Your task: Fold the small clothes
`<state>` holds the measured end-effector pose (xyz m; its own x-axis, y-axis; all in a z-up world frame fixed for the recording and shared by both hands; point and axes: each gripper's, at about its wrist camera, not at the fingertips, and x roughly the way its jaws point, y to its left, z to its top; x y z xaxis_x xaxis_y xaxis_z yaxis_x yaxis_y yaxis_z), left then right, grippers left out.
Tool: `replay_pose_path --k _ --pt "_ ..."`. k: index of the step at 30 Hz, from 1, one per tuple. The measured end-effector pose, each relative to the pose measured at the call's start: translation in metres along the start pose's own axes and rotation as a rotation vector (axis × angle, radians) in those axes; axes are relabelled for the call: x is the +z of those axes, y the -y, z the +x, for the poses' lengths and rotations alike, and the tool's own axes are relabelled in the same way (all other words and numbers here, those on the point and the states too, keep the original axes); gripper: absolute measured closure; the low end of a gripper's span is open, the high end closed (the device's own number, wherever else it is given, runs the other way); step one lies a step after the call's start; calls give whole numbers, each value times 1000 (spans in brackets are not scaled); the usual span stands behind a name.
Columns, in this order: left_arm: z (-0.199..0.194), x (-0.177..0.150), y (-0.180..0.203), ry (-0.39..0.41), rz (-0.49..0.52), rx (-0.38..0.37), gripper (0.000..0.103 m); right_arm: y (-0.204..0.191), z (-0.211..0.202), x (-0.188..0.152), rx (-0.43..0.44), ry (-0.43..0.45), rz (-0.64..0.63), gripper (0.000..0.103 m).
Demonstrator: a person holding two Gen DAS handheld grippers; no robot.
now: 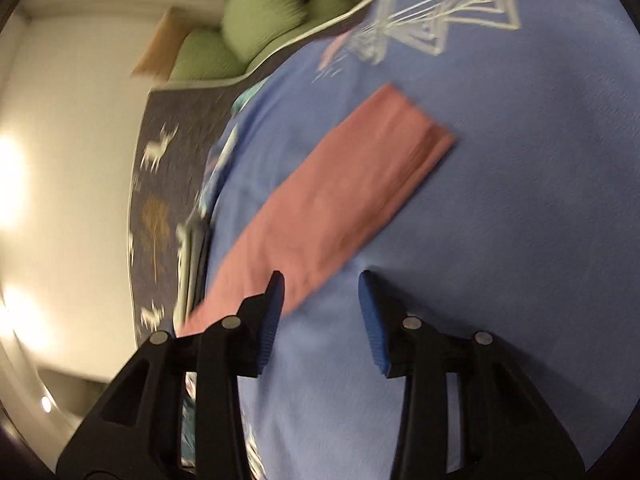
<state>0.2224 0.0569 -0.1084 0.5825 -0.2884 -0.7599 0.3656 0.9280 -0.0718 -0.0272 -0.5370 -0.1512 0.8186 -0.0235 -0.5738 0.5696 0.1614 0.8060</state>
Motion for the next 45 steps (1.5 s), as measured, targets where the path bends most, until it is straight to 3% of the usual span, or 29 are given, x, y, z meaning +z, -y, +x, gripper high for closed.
replay_pose_path --k 7,8,9,10,13,14,16,18,21,24,27,30,33,40,43,45 --pt "-1 -1 6 0 28 42 45 2 24 23 9 72 105 58" --pt "-2 -1 6 1 25 42 45 1 25 24 -5 83 104 70" --pt "-3 0 5 4 13 38 46 0 28 26 -23 87 101 90" --pt "-5 1 3 8 -9 32 49 4 30 27 -25 78 105 98" --pt "-15 8 -1 42 -100 -74 80 -3 29 25 1 72 83 99" --pt "-20 13 -1 70 -129 -150 82 -18 26 22 14 88 30 99" --pt "-27 26 7 119 -134 -220 82 -59 22 13 60 102 -87 99" --pt "-25 35 19 126 -114 -245 82 -104 24 -7 136 79 -197 99" --pt "-10 41 30 94 -117 -270 82 -192 39 -67 297 -15 -413 99" --pt "7 35 32 53 -150 -294 82 -253 61 -136 436 -149 -563 99" --pt "12 26 30 36 -164 -318 82 -287 84 -200 497 -264 -690 99" --pt "4 19 19 53 -187 -362 80 -307 118 -270 500 -406 -842 99" --pt "-5 16 2 85 -228 -394 72 -306 146 -315 435 -478 -967 99" --pt "-12 14 -23 120 -358 -545 62 -268 171 -350 316 -574 -1071 99" --pt "-8 19 -22 107 -390 -601 59 -261 167 -358 306 -561 -1127 95" --pt "-6 22 -16 98 -374 -590 57 -259 159 -369 302 -539 -1178 90"
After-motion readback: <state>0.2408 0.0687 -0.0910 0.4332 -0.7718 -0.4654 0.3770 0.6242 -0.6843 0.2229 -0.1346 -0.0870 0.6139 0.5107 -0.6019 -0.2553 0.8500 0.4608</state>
